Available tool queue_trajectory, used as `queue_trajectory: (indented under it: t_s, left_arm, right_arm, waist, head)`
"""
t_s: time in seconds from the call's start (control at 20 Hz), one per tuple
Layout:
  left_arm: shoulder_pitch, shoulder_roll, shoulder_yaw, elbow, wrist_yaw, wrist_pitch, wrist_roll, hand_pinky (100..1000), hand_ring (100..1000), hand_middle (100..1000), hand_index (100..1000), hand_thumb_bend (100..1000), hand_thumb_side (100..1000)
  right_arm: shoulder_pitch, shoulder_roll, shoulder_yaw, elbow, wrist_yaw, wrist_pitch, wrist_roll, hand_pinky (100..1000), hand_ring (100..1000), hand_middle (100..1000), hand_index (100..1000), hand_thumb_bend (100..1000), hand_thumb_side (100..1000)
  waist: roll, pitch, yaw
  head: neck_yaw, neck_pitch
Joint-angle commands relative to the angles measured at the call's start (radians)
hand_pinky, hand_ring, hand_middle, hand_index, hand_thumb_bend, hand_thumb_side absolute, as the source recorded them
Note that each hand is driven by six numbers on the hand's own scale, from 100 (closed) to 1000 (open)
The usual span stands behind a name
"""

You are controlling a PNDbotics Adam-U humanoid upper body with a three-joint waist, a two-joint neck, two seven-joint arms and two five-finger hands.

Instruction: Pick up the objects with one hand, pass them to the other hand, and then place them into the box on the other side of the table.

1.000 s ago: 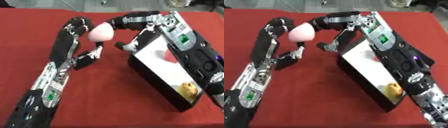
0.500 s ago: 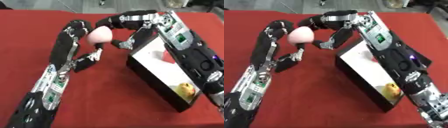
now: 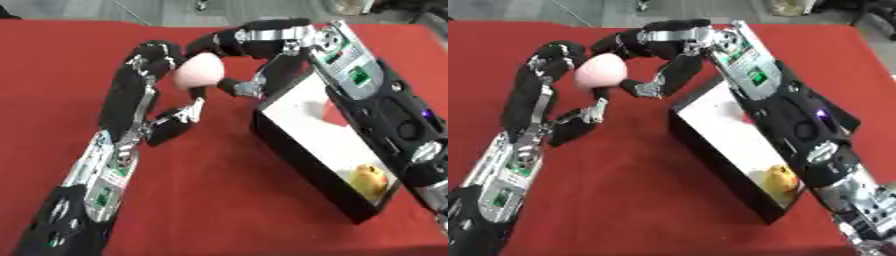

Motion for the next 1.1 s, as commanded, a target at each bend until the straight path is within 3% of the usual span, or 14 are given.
queue_trajectory:
  t_s: [0.05,0.25,0.4,0.85,0.95,1.1]
  left_arm:
    - [-0.023,-0.011,0.003,-0.017,0.004,-0.002,0.010,817,702,531,607,100,264]
    - [-0.024,-0.015,-0.001,-0.023,0.017,-0.022,0.024,822,701,531,607,100,277]
    - [-0.023,-0.018,-0.004,-0.025,0.036,-0.052,0.037,826,700,531,608,100,293]
    - [-0.019,-0.023,-0.003,-0.016,0.064,-0.094,0.052,829,699,530,617,100,297]
    - [-0.017,-0.023,-0.004,-0.015,0.070,-0.097,0.056,829,696,529,624,100,200]
    - [-0.015,-0.023,-0.006,-0.013,0.081,-0.107,0.059,830,695,530,630,100,177]
  right_arm:
    - [-0.014,-0.017,-0.006,-0.020,-0.003,-0.006,0.004,1000,917,835,911,100,319]
    - [-0.013,-0.016,-0.007,-0.015,-0.001,-0.006,-0.008,1000,827,625,725,100,257]
    - [-0.012,-0.014,-0.005,-0.012,-0.025,0.004,-0.022,981,758,541,634,100,216]
    - [-0.008,-0.017,-0.002,-0.028,-0.122,0.072,-0.052,944,694,489,557,100,235]
    - [-0.007,-0.018,-0.002,-0.029,-0.124,0.077,-0.050,940,681,471,530,100,216]
    - [-0.005,-0.019,-0.004,-0.029,-0.128,0.089,-0.047,936,670,459,511,100,206]
  waist:
    - [-0.015,0.002,0.001]
    - [-0.015,0.003,0.000]
    - [-0.015,0.004,0.000]
    - [-0.016,0.006,-0.003]
    - [-0.016,0.006,-0.003]
    - [-0.016,0.006,-0.003]
  head:
    - [-0.002,-0.012]
    - [-0.002,-0.011]
    - [-0.005,-0.010]
    - [-0.010,-0.009]
    - [-0.011,-0.008]
    - [-0.011,-0.007]
